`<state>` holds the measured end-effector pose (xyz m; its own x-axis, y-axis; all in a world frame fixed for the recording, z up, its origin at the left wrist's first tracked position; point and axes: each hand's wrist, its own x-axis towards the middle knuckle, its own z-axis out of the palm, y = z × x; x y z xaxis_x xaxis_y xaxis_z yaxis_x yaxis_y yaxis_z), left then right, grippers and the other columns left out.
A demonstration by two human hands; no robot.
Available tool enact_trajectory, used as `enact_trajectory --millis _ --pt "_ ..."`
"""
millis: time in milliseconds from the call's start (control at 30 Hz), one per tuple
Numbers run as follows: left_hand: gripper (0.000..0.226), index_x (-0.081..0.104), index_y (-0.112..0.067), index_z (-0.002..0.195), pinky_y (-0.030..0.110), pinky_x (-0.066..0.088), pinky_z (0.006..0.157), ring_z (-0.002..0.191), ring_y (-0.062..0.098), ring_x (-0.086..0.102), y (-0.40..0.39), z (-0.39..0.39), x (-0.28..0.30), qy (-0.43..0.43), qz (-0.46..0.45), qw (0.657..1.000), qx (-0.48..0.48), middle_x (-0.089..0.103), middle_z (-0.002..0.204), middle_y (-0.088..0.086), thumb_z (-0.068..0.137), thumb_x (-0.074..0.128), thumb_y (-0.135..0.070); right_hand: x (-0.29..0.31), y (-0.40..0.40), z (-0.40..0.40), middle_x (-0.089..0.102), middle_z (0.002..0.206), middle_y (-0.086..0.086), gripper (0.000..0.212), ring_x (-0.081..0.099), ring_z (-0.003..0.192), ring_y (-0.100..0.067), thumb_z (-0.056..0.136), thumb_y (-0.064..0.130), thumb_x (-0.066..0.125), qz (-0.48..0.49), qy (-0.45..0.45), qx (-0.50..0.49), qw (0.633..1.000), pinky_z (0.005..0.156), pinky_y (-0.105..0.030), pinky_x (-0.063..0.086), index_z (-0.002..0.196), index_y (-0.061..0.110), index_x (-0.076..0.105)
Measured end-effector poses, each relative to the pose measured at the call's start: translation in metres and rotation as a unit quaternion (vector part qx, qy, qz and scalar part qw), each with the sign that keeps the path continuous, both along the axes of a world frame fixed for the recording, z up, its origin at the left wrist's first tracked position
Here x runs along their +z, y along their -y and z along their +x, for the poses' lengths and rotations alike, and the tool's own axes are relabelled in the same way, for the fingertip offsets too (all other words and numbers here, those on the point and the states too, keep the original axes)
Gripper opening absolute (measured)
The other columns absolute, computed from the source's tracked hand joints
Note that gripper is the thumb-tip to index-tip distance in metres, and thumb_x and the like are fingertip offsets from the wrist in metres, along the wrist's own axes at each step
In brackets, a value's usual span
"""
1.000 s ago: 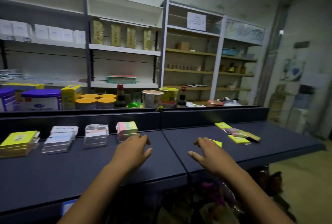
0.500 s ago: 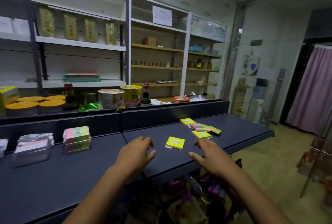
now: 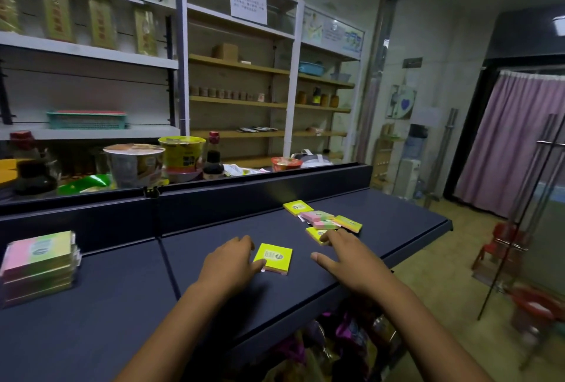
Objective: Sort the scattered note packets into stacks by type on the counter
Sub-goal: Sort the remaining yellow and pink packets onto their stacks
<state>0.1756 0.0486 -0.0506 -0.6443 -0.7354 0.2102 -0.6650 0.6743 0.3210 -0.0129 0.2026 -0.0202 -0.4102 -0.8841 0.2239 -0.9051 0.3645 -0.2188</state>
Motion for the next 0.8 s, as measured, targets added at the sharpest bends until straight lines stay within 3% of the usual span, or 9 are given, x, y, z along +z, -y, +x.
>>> enact_trajectory --millis 233,400,533,667,800 --pt "0.07 0.047 -0.017 0.125 0.036 0.045 0.085 0.119 0.025 0.051 -0.001 -0.049 -0.016 0.066 0.002 0.995 0.079 0.055 0.128 0.006 0.082 0.053 -0.071 -0.009 0.017 -0.041 0.048 0.14 0.005 0.049 0.046 0.127 -0.016 0.095 0.057 0.049 -0.016 0.009 0.01 1.0 0.102 -0.037 0.045 0.133 0.027 0.046" --pt "0.072 0.046 -0.013 0.127 0.036 0.046 0.088 0.118 0.029 0.051 -0.001 -0.072 -0.017 0.068 0.027 0.988 0.135 0.053 0.13 0.01 0.079 0.063 -0.064 -0.011 0.026 -0.072 0.048 0.138 0.004 0.047 0.046 0.127 -0.016 0.096 0.055 0.049 -0.009 0.014 0.037 0.999 0.101 -0.037 0.045 0.133 0.026 0.048" --pt "0.071 0.048 -0.011 0.123 0.037 0.047 0.085 0.112 0.033 0.056 -0.002 -0.086 -0.013 0.016 0.088 0.983 0.159 0.048 0.125 0.012 0.074 0.075 -0.055 -0.01 0.031 -0.098 0.048 0.136 0.004 0.045 0.046 0.125 -0.017 0.096 0.053 0.05 -0.013 0.015 0.058 0.998 0.098 -0.038 0.046 0.132 0.027 0.048" --pt "0.066 0.049 -0.018 0.117 0.035 0.05 0.078 0.102 0.034 0.059 -0.004 -0.099 -0.011 -0.09 0.132 0.974 0.159 0.039 0.118 0.006 0.063 0.085 -0.032 -0.008 0.037 -0.122 0.05 0.134 0.002 0.044 0.048 0.123 -0.017 0.096 0.052 0.051 -0.022 0.019 0.075 0.997 0.098 -0.039 0.046 0.131 0.025 0.049" --pt "0.047 0.059 -0.019 0.109 0.03 0.05 0.083 0.101 0.023 0.06 0.006 -0.111 -0.011 -0.196 0.13 0.963 0.135 0.059 0.114 0.007 0.069 0.082 -0.013 -0.009 0.042 -0.141 0.05 0.131 0.004 0.043 0.048 0.123 -0.015 0.097 0.054 0.05 -0.026 0.025 0.096 0.995 0.098 -0.039 0.047 0.13 0.027 0.048"
